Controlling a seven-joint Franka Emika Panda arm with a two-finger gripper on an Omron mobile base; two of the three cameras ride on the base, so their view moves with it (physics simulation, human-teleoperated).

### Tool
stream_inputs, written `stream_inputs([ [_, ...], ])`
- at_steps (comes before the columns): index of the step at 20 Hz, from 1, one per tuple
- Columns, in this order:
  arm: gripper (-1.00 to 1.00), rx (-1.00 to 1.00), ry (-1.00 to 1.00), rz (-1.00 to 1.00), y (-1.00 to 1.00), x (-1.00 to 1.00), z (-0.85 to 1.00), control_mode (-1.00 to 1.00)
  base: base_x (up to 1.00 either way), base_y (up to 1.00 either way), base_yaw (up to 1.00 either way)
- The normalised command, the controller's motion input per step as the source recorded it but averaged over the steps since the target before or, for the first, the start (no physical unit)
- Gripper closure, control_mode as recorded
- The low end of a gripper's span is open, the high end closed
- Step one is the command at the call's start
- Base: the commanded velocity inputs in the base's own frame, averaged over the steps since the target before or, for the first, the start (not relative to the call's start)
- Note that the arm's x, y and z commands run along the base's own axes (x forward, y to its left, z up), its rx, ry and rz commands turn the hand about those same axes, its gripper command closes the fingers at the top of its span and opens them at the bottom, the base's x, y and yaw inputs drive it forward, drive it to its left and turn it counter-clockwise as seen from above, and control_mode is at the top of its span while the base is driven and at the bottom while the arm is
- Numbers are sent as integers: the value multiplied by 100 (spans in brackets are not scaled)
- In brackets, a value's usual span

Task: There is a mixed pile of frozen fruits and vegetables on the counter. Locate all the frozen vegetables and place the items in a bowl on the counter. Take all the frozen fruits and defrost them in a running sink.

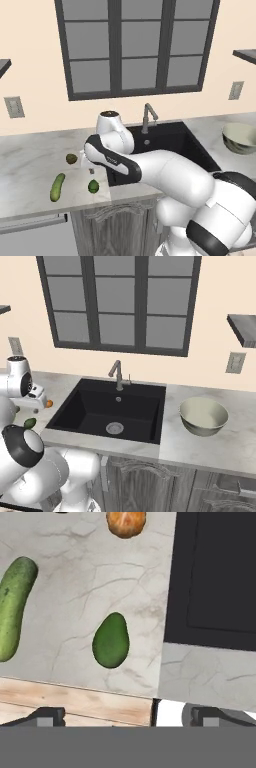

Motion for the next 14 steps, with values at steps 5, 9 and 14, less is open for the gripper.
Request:
stream_inputs([
  [5,-100,-3,-1,0,24,30,-7,-100,0,0,0],
  [9,-100,-4,8,0,22,14,-13,-100,0,0,0],
  [14,-100,-2,7,0,5,0,-23,-100,0,0,0],
])
